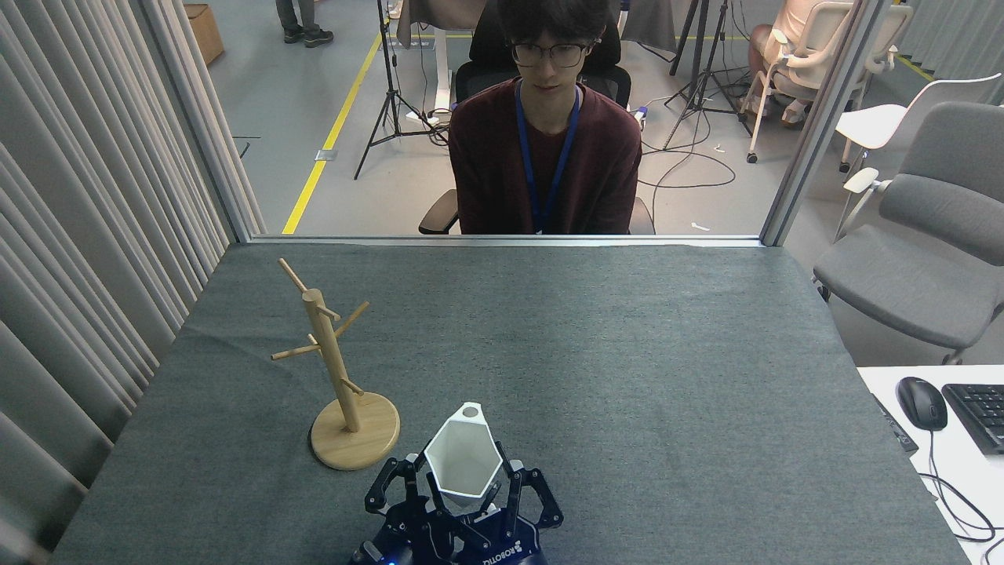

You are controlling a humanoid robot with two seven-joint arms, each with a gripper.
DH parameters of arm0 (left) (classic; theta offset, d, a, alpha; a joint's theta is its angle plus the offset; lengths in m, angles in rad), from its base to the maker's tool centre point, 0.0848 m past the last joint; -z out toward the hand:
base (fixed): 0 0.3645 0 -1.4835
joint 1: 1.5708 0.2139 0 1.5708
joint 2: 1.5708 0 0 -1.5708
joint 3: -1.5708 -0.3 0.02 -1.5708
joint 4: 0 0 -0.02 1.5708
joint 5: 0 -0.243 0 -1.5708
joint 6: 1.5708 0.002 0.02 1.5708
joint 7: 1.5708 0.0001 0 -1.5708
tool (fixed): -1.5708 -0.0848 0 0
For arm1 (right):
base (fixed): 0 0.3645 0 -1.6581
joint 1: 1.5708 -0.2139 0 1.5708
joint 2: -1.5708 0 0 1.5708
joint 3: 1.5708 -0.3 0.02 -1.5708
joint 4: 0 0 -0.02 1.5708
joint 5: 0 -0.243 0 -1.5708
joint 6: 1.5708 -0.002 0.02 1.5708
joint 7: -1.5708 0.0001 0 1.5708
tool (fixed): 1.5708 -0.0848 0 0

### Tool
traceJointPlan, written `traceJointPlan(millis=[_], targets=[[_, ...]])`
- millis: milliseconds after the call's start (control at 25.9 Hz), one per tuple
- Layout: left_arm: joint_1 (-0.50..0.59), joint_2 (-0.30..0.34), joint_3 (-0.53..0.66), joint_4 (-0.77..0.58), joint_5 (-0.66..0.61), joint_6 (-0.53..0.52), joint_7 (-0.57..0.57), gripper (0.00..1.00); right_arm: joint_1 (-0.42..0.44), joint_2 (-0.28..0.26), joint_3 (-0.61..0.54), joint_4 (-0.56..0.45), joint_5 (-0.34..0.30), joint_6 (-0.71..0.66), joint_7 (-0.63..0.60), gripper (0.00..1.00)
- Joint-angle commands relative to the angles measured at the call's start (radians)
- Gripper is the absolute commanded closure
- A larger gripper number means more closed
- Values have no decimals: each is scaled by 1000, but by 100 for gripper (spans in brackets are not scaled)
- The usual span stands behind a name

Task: Hang cup on storage rack
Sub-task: 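Grasp the cup with the left gripper beside the right gripper, then release the right gripper and carry the cup toward the wooden stand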

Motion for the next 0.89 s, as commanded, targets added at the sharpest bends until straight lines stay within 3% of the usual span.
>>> traceJointPlan(millis=[0,77,154,425,502,849], targets=[[-5,1,0,0,0,4,2,4,8,-1,10,0,3,-2,4,28],[-5,2,0,-2,0,4,2,29,8,-1,10,-2,3,-2,4,28],[-5,2,0,-2,0,4,3,45,10,-1,10,-2,6,-2,4,28],[-3,10,0,-7,0,7,3,45,11,-3,10,-5,6,0,4,20],[-1,10,0,-8,0,7,3,45,11,-3,10,-11,5,1,1,2],[3,11,0,-8,0,8,3,45,20,-4,24,-77,5,-11,-32,2]])
